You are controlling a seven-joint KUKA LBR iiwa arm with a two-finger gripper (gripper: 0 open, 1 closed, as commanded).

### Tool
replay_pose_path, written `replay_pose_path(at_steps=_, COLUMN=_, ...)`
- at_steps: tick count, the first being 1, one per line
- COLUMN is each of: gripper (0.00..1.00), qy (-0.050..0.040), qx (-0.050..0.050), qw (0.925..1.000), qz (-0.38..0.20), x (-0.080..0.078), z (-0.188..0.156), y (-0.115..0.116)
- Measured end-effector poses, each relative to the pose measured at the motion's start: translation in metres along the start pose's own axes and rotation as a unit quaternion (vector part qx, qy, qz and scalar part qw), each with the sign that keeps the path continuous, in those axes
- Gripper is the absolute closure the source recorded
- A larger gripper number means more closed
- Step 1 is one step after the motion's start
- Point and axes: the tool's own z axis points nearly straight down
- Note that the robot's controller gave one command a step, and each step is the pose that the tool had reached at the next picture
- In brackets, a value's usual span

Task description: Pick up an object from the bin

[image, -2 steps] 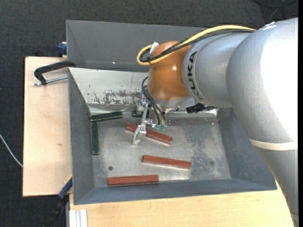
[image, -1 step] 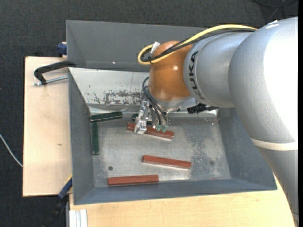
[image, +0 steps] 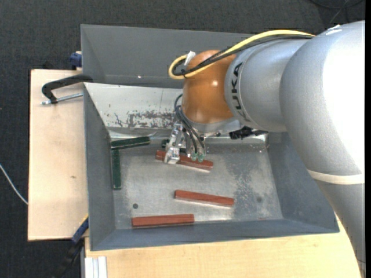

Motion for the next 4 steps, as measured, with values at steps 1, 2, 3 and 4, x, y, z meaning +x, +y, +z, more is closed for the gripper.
replay_pose_path(at_steps=1, gripper=1.00, qy=0.0030, qx=0.001, qw=1.0000, qz=0.000, x=0.001, z=-0.003, y=0.000)
replay_pose_path(at_steps=2, gripper=1.00, qy=0.0081, qx=0.002, qw=1.0000, qz=0.000, x=0.004, z=-0.022, y=-0.001)
replay_pose_path(at_steps=3, gripper=1.00, qy=0.0044, qx=0.001, qw=1.0000, qz=0.000, x=0.002, z=-0.041, y=0.000)
replay_pose_path(at_steps=4, gripper=1.00, qy=0.0036, qx=0.001, qw=1.0000, qz=0.000, x=0.001, z=-0.053, y=0.000)
